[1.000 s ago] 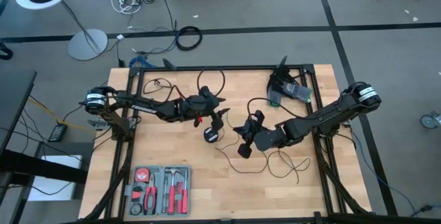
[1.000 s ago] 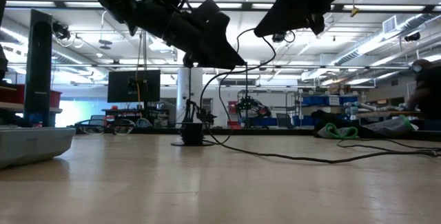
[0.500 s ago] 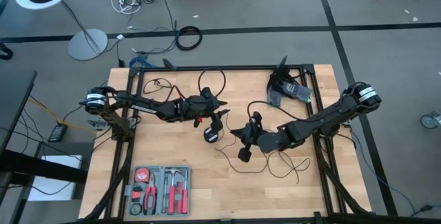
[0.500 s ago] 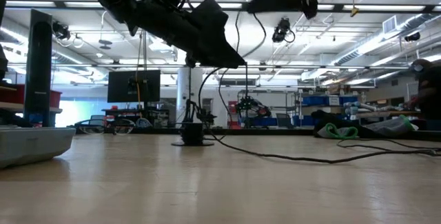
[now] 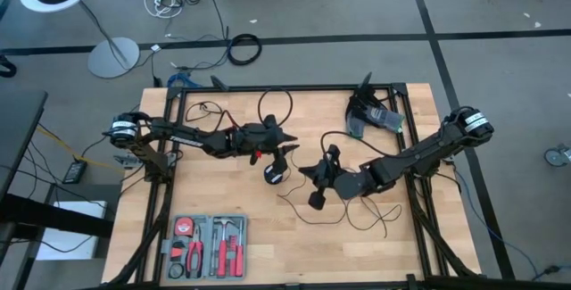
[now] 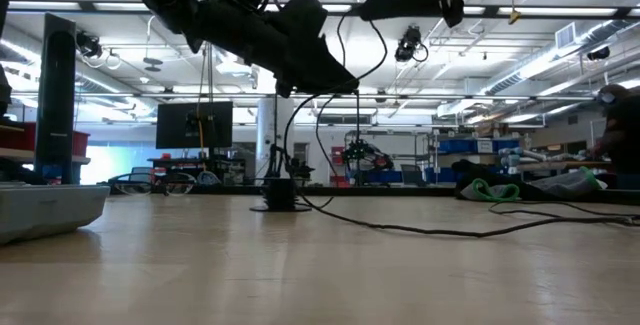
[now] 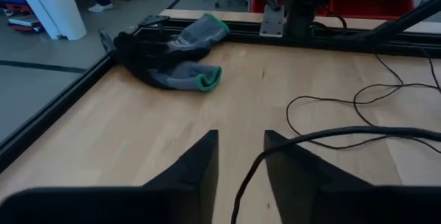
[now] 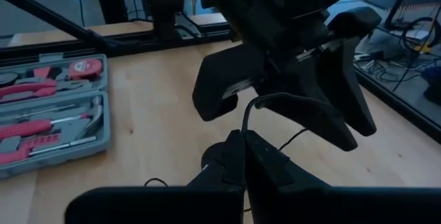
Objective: Coil cords
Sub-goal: Uncoil the black wire from the black spool
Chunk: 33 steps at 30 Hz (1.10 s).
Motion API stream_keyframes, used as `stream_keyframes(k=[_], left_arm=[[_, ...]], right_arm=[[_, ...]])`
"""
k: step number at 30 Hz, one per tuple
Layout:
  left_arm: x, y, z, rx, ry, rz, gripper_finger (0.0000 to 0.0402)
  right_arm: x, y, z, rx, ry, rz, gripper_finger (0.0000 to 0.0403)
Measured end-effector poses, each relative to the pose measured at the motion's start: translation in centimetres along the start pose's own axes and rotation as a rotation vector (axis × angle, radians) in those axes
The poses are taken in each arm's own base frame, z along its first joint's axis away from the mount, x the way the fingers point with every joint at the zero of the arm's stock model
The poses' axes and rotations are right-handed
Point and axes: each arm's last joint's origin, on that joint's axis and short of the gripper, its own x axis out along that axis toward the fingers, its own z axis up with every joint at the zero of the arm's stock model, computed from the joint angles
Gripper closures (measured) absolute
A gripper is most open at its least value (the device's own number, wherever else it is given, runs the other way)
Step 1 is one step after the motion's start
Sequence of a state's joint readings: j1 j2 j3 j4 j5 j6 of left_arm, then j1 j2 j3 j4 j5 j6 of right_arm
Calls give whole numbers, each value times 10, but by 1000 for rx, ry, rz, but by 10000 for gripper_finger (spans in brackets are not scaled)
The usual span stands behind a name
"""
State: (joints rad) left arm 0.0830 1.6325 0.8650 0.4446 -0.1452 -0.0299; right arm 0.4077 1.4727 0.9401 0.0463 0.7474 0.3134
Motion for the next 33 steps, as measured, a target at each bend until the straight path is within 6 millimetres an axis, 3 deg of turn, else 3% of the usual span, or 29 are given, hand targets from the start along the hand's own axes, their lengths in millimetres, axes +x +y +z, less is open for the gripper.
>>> stream_keyframes(k=[10, 16, 27, 33], left_arm=[[0, 2, 0, 3, 0, 47, 394], [0, 3, -1, 11, 13, 80, 398], [0, 2, -2, 33, 23, 103, 400], [0, 9, -6, 33, 61, 183, 399]], right_arm=[[-3, 4, -1, 21, -1, 13, 403], [-12, 11, -8, 40, 20, 8, 403], [-47, 27, -37, 140, 92, -58, 402], [-64, 39, -38, 110, 31, -57, 402]])
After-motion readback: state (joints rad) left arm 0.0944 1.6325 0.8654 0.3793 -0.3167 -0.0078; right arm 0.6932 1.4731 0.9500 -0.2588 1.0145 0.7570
